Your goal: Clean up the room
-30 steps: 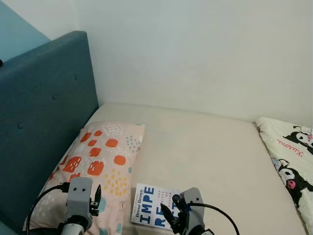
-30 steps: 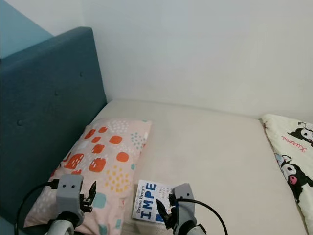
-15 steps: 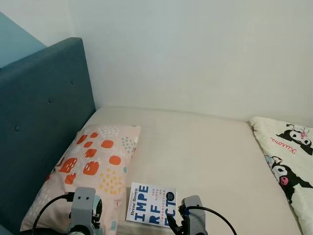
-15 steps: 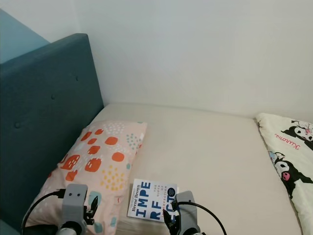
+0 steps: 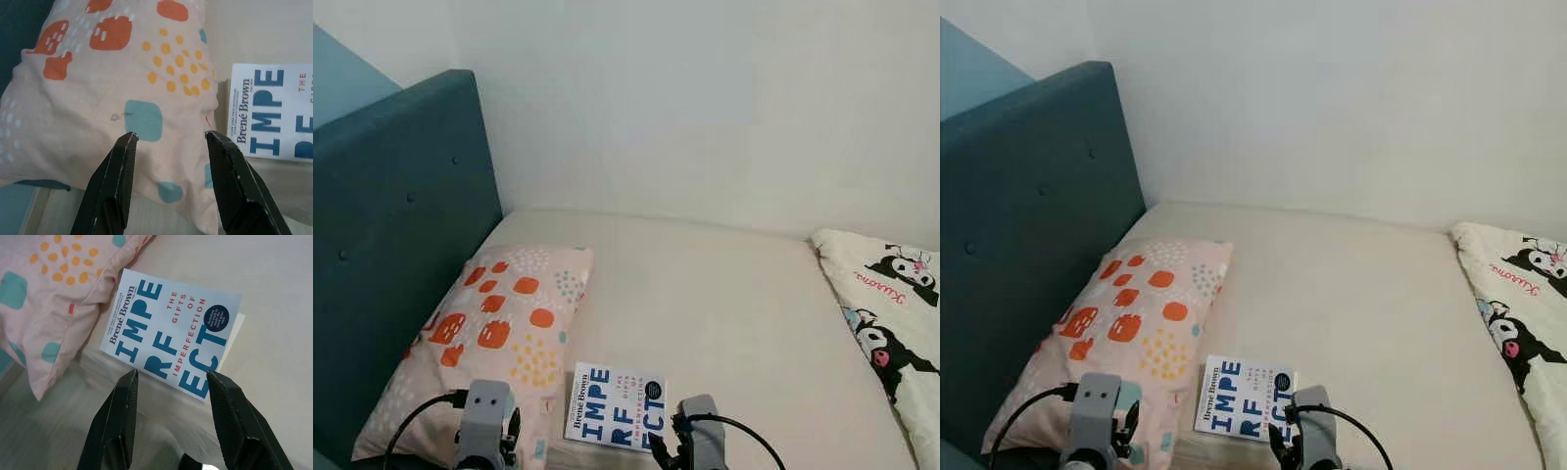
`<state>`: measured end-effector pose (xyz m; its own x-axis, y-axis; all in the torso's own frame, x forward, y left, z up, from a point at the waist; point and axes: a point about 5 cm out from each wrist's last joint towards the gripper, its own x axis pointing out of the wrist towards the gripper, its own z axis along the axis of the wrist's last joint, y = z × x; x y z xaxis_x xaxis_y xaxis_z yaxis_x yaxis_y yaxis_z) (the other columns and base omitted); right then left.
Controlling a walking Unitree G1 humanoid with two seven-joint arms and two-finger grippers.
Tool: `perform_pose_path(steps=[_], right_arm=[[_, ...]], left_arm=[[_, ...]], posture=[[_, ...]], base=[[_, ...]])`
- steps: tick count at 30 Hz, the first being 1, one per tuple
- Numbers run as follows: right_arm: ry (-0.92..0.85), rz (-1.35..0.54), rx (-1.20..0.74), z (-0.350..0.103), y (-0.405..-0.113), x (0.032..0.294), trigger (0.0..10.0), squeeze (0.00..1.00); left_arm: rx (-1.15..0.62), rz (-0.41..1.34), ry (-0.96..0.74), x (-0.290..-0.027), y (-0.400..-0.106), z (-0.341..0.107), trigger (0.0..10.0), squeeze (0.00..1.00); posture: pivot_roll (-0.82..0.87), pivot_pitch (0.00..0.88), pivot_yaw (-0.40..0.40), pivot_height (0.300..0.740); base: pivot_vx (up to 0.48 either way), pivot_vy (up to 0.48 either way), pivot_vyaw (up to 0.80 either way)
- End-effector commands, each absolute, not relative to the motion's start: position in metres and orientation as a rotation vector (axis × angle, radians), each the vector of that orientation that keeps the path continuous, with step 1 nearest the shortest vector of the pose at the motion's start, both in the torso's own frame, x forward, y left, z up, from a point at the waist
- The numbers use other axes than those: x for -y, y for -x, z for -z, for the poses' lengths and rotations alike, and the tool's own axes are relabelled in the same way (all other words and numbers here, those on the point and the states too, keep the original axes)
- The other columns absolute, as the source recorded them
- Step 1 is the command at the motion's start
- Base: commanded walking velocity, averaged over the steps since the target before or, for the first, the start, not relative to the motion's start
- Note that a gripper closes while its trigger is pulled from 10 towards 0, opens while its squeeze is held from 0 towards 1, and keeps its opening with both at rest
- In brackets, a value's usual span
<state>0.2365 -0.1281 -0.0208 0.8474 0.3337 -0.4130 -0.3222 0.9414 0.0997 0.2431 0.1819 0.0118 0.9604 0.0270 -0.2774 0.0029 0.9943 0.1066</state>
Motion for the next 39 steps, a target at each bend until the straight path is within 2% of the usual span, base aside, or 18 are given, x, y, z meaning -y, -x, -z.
perform_pose_path(steps=[1,9,27,39], right_arm=[[-0.014,-0.351,-0.444,0.021,-0.237,0.127,10.0,0.0],[-0.015,-0.349,-0.442,0.022,-0.237,0.128,10.0,0.0],[-0.066,-0.365,-0.468,0.026,-0.233,0.126,10.0,0.0],[-0.071,-0.369,-0.47,0.026,-0.233,0.125,10.0,0.0]], left_arm=[[-0.305,-0.017,-0.121,-0.182,-0.24,-0.008,10.0,0.0],[-0.32,-0.044,-0.115,-0.185,-0.238,-0.005,10.0,0.0],[-0.384,-0.084,-0.103,-0.192,-0.235,0.001,10.0,0.0],[-0.377,-0.08,-0.12,-0.194,-0.236,-0.001,10.0,0.0]], posture=[[0.04,0.105,-0.09,0.74],[0.04,0.109,-0.092,0.74],[0.04,0.12,-0.097,0.74],[0.05,0.121,-0.093,0.74]], base=[[0.0,-0.48,0.8],[0.0,-0.466,0.8],[0.0,0.0,0.0],[0.0,0.48,0.0]])
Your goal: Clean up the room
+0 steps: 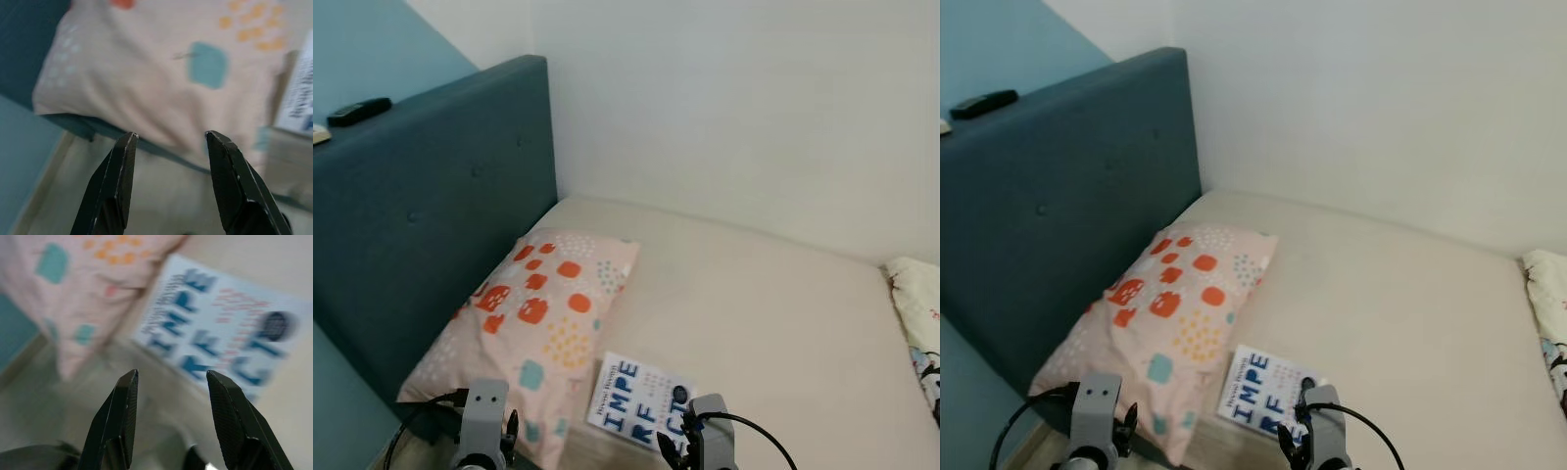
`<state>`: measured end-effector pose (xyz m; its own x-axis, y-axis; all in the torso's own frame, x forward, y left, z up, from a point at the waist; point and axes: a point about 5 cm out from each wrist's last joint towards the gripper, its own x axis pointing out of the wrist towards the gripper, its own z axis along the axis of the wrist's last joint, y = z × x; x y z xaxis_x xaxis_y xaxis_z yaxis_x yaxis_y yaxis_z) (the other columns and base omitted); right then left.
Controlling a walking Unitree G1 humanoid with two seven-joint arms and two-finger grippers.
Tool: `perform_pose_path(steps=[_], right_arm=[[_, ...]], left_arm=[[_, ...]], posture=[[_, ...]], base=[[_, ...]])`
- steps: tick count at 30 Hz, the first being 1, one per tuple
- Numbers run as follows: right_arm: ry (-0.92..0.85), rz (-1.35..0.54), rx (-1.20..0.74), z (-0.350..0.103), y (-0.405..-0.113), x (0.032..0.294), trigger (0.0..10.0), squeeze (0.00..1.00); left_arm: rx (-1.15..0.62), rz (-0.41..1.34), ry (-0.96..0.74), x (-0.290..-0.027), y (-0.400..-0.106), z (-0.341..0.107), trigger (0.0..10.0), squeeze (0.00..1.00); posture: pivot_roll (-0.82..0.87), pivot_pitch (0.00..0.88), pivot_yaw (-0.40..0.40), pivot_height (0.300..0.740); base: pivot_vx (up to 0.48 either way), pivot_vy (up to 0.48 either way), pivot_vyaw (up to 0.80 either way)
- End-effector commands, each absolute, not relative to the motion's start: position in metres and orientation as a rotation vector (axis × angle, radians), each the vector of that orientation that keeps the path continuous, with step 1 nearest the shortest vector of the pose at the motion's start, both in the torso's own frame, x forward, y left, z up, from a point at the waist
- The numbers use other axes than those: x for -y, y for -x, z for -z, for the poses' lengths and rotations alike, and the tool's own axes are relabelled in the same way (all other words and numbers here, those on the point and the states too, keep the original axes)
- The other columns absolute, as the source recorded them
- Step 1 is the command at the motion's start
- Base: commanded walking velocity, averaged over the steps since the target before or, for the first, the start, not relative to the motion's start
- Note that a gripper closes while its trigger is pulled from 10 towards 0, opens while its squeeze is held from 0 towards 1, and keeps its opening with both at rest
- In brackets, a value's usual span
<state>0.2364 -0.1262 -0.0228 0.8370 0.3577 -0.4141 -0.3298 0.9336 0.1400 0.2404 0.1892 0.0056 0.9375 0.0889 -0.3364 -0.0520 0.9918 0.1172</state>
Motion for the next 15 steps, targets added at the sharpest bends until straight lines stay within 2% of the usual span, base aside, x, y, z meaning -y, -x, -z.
perform_pose_path(steps=[1,2,6,15], right_arm=[[-0.072,-0.369,-0.471,0.0265,-0.2332,0.1245,10.0,0.0],[-0.072,-0.369,-0.471,0.0265,-0.2332,0.1245,10.0,0.0],[-0.075,-0.369,-0.47,0.0264,-0.2333,0.1241,10.0,0.0],[-0.088,-0.36,-0.468,0.0261,-0.2333,0.123,10.0,0.0]], left_arm=[[-0.372,-0.077,-0.123,-0.1938,-0.237,-0.0023,10.0,0.0],[-0.372,-0.077,-0.123,-0.1938,-0.237,-0.0023,10.0,0.0],[-0.346,-0.068,-0.119,-0.1921,-0.2387,-0.0067,10.0,0.0],[-0.323,-0.053,-0.142,-0.1898,-0.2395,-0.0105,10.0,0.0]], posture=[[0.05,0.122,-0.092,0.74],[0.05,0.122,-0.092,0.74],[0.05,0.124,-0.091,0.74],[0.05,0.129,-0.085,0.74]], base=[[0.0,0.48,0.0],[0.0,0.48,0.0],[0.0,0.0,0.0],[0.0,-0.48,0.0]])
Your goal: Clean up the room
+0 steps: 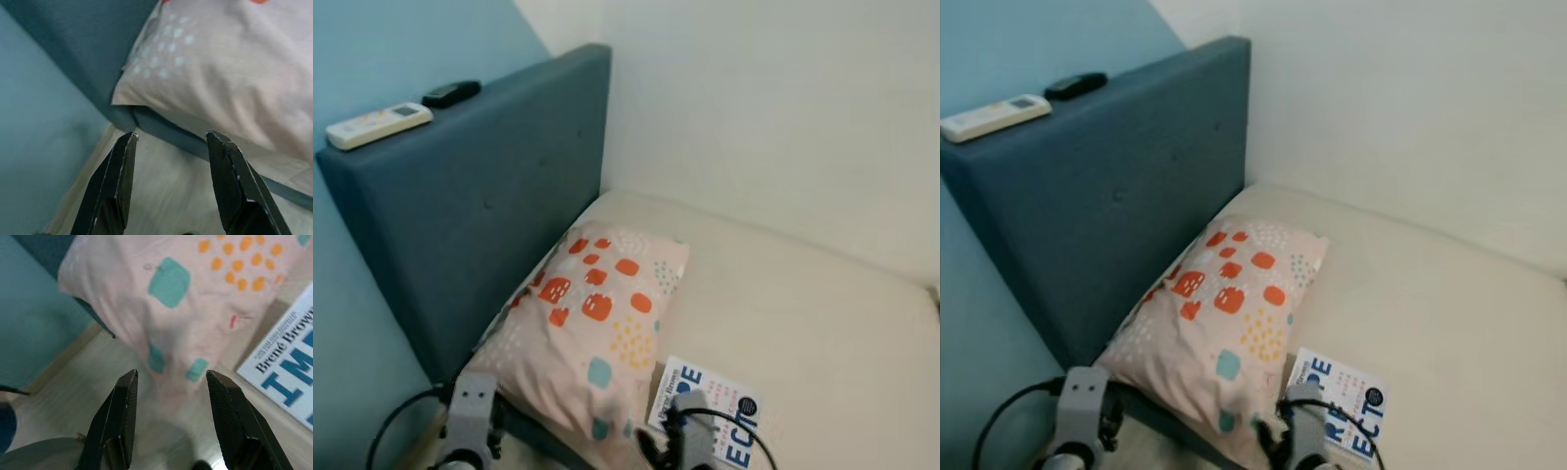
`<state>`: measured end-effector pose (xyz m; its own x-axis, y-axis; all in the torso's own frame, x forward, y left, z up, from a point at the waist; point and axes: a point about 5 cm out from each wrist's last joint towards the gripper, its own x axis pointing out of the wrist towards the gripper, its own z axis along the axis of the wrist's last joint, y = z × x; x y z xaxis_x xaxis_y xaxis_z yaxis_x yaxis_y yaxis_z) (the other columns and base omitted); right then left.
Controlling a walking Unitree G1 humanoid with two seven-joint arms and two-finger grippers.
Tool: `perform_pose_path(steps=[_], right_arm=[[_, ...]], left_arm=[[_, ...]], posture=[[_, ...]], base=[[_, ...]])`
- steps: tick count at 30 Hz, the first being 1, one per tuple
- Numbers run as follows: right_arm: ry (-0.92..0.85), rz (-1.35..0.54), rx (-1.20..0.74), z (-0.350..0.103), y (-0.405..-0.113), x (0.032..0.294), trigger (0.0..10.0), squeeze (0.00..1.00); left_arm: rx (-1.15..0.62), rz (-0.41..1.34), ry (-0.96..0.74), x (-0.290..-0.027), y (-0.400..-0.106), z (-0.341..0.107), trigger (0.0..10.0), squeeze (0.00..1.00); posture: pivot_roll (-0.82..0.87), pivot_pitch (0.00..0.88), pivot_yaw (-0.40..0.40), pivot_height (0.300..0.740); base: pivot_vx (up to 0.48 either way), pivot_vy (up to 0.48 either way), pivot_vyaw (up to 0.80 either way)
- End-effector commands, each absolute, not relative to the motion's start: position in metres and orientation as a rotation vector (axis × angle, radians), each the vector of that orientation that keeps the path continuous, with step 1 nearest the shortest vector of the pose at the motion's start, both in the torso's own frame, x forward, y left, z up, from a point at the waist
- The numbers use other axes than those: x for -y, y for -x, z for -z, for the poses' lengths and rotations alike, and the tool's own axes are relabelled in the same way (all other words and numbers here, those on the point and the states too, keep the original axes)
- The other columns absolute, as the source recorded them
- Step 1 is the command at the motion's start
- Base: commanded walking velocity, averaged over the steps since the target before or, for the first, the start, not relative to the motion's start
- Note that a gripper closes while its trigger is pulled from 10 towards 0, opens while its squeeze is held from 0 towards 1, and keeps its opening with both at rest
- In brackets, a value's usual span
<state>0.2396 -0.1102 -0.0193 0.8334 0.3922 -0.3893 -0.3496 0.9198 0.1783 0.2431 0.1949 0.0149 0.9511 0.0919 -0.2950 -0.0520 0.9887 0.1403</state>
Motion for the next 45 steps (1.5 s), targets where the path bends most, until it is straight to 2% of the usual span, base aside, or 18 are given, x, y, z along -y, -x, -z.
perform_pose_path(steps=[1,14,45], right_arm=[[-0.09,-0.358,-0.468,0.026,-0.233,0.123,10.0,0.0],[-0.094,-0.342,-0.475,0.028,-0.231,0.126,10.0,0.0],[-0.087,-0.346,-0.476,0.029,-0.23,0.126,10.0,0.0]], left_arm=[[-0.327,-0.045,-0.14,-0.189,-0.239,-0.01,10.0,0.0],[-0.362,0.013,-0.165,-0.181,-0.239,-0.004,10.0,0.0],[-0.373,-0.023,-0.127,-0.187,-0.227,0.001,10.0,0.0]], posture=[[0.05,0.13,-0.084,0.74],[0.05,0.129,-0.078,0.74],[0.05,0.108,-0.081,0.74]], base=[[0.0,-0.48,0.0],[0.0,0.0,0.0],[0.0,0.0,0.0]])
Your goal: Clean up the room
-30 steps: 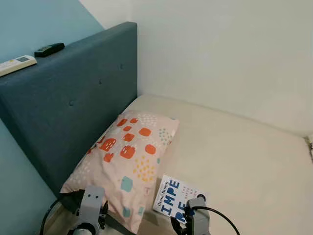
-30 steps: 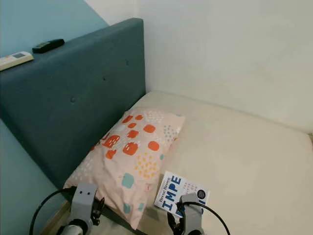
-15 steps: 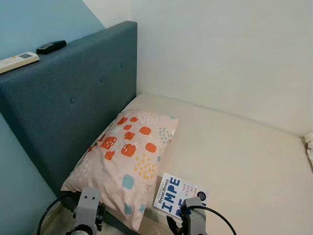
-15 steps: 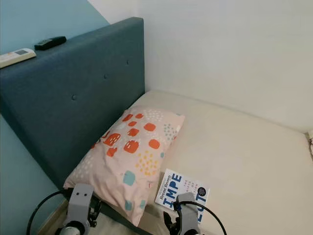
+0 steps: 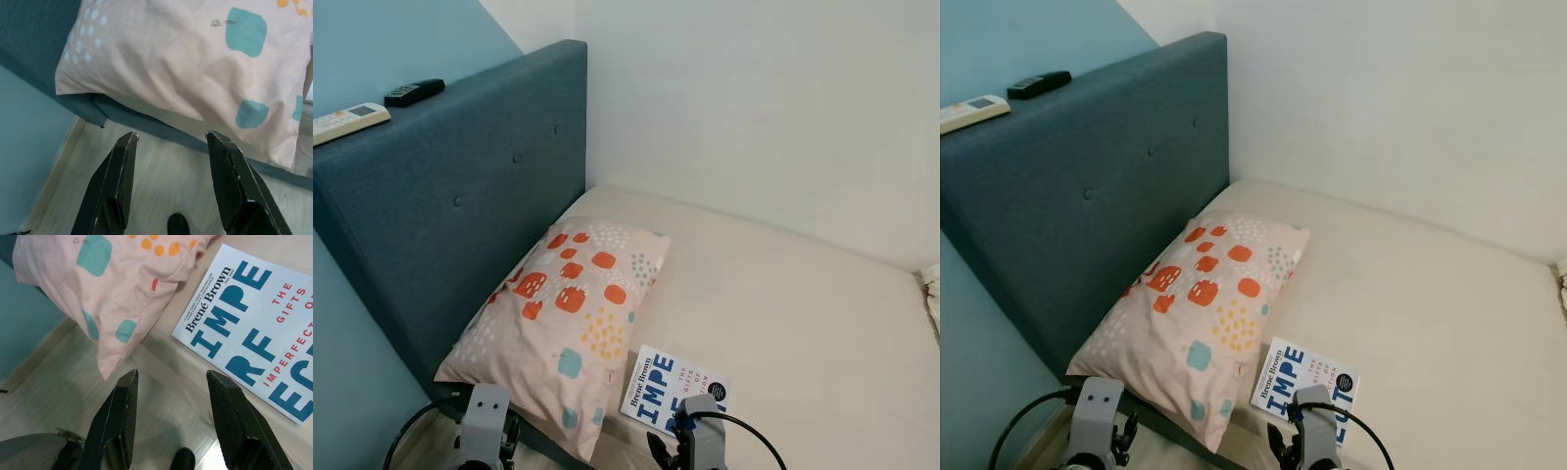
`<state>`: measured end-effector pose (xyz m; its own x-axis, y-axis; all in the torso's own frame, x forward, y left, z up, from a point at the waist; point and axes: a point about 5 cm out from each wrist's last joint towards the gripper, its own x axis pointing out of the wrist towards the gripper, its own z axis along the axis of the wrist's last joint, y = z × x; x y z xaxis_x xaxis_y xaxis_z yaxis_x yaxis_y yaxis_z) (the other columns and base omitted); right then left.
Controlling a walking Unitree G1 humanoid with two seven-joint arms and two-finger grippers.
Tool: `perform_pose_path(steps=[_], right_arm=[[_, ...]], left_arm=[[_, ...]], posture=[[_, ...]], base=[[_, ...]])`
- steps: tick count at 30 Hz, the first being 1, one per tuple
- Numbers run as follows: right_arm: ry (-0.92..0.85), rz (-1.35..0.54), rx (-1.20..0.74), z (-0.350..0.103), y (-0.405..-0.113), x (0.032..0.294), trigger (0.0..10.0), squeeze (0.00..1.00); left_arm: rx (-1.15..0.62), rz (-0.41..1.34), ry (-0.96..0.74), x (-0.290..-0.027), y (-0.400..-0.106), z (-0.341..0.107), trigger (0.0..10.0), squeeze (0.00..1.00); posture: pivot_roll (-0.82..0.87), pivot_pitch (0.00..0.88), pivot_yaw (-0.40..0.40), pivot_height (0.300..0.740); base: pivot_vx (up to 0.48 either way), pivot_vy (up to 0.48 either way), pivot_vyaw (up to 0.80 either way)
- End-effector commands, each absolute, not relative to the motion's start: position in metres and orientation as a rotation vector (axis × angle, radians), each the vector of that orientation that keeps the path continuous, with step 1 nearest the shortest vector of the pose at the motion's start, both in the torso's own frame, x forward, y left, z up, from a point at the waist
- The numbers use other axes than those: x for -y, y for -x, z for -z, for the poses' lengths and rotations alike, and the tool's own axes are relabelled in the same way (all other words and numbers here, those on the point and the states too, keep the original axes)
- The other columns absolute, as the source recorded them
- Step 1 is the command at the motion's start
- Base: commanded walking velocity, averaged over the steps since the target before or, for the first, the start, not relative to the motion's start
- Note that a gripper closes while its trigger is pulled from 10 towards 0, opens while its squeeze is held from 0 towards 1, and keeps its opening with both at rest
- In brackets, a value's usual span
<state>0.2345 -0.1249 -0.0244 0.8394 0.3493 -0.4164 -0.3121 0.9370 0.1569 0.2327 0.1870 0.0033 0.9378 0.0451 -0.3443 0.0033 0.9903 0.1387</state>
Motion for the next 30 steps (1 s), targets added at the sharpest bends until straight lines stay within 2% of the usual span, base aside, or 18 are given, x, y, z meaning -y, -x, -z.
perform_pose_path(steps=[1,14,30], right_arm=[[-0.088,-0.347,-0.476,0.0286,-0.2304,0.1259,10.0,0.0],[-0.076,-0.357,-0.472,0.0272,-0.234,0.1252,10.0,0.0],[-0.083,-0.347,-0.481,0.0272,-0.2349,0.1275,10.0,0.0]], left_arm=[[-0.372,-0.02,-0.127,-0.1857,-0.2276,0.0007,10.0,0.0],[-0.366,-0.007,-0.12,-0.1816,-0.2319,0.0014,10.0,0.0],[-0.363,-0.003,-0.118,-0.1786,-0.2329,-0.0008,10.0,0.0]], posture=[[0.05,0.105,-0.08,0.74],[0.05,0.082,-0.085,0.74],[0.04,0.108,-0.091,0.74]], base=[[0.0,0.0,0.0],[0.0,0.0,0.0],[0.0,0.0,0.0]])
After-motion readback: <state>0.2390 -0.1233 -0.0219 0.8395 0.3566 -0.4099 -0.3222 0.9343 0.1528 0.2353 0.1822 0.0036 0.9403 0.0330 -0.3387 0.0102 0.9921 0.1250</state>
